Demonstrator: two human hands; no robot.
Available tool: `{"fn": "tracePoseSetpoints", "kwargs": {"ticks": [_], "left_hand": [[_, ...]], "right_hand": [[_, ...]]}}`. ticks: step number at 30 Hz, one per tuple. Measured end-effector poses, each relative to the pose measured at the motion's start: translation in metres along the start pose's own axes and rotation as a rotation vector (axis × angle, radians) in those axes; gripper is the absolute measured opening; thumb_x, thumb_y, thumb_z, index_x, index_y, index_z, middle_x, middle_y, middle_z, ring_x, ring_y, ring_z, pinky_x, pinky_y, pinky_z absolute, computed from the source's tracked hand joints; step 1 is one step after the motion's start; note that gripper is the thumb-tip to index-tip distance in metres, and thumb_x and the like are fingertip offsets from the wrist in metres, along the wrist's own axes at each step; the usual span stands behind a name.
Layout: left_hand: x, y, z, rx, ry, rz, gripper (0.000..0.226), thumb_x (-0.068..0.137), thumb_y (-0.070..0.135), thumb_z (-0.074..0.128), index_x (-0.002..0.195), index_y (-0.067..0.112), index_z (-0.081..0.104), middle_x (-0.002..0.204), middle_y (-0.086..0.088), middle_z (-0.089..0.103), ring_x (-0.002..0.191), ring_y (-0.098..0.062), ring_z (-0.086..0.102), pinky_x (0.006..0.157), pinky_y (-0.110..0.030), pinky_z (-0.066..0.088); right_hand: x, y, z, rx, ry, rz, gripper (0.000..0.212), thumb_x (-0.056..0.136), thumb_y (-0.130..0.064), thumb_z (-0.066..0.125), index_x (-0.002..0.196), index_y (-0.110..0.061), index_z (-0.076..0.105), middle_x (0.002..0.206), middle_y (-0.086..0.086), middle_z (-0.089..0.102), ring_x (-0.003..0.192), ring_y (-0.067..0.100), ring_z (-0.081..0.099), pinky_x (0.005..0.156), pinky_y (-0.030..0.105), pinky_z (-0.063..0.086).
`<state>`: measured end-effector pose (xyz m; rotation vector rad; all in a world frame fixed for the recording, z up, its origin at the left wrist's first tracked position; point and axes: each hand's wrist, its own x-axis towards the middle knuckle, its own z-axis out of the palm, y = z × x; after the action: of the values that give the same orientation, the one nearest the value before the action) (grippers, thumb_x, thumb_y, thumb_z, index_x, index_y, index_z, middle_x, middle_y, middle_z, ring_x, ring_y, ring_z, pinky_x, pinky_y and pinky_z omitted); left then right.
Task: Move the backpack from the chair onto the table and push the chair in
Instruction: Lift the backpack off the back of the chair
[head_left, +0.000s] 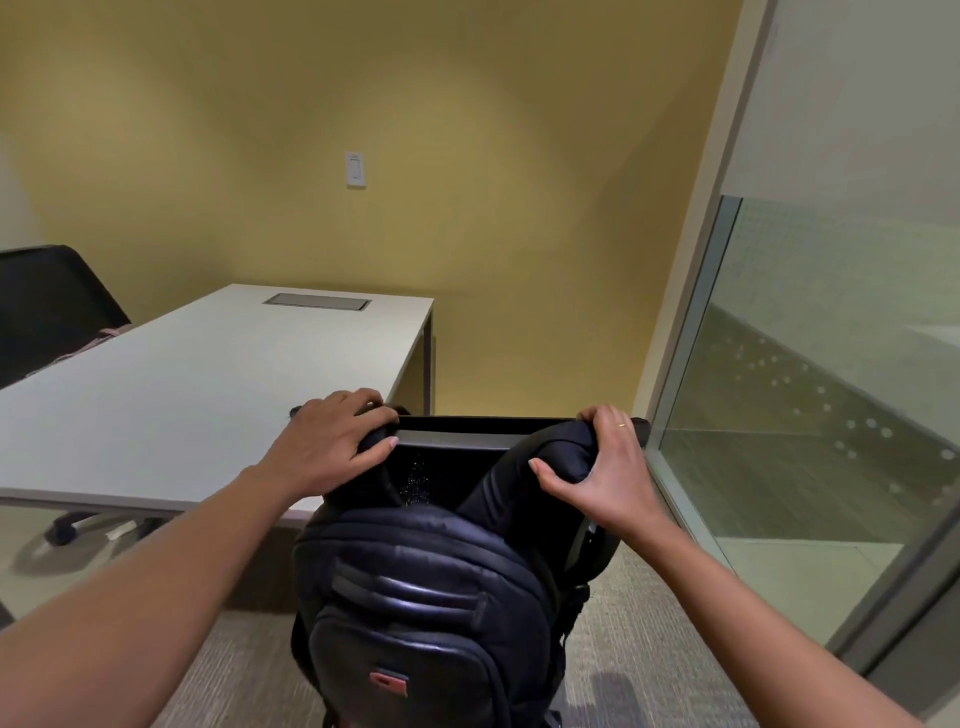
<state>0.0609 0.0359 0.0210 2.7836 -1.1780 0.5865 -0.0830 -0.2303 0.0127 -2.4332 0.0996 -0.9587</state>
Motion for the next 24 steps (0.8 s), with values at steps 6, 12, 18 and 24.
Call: {"fn": "tracePoseSetpoints", "kwargs": {"ticks": [6,12,18,24], "left_hand": [[-0.001,-0.038,-0.004,0.039,-0.058,-0.02,0.077,0.071,0.077,0.013,0.123,0.031,0.047,0.117,0.0,0.052,0.101,-0.02,0.051,0.073,-0.032,0.049],[-0.005,-0.078,-0.019,-0.014,-0.183,-0.118,0.086,0.058,0.092,0.021,0.115,0.033,0.048,0.091,-0.001,0.057,0.081,-0.017,0.05,0.068,-0.031,0.041],[-0.044,-0.12,-0.02,-0.199,-0.578,-0.167,0.098,0.06,0.068,0.068,0.14,0.033,0.023,0.136,-0.004,0.046,0.12,-0.023,0.044,0.099,-0.035,0.037],[-0.073,-0.11,0.01,-0.143,-0.537,-0.084,0.13,0.048,0.054,0.081,0.143,0.03,-0.005,0.147,-0.003,0.028,0.13,-0.024,0.035,0.105,-0.04,0.036]], "right_hand": [[0.001,-0.018,0.013,0.004,-0.006,0.002,0.053,0.06,-0.046,0.073,0.087,-0.014,0.042,0.087,-0.001,0.042,0.088,0.015,0.038,0.074,0.024,0.031],[0.006,-0.04,0.022,-0.007,0.011,-0.037,0.053,0.059,-0.048,0.073,0.083,-0.014,0.04,0.084,-0.001,0.041,0.083,0.014,0.036,0.069,0.023,0.028],[0.015,-0.065,0.038,-0.021,-0.025,-0.052,0.052,0.059,-0.043,0.075,0.081,-0.013,0.04,0.084,0.0,0.042,0.083,0.017,0.038,0.07,0.026,0.031],[0.018,-0.082,0.033,-0.027,-0.036,-0.076,0.052,0.059,-0.042,0.076,0.083,-0.012,0.041,0.086,0.001,0.043,0.084,0.016,0.038,0.069,0.027,0.032]]}}
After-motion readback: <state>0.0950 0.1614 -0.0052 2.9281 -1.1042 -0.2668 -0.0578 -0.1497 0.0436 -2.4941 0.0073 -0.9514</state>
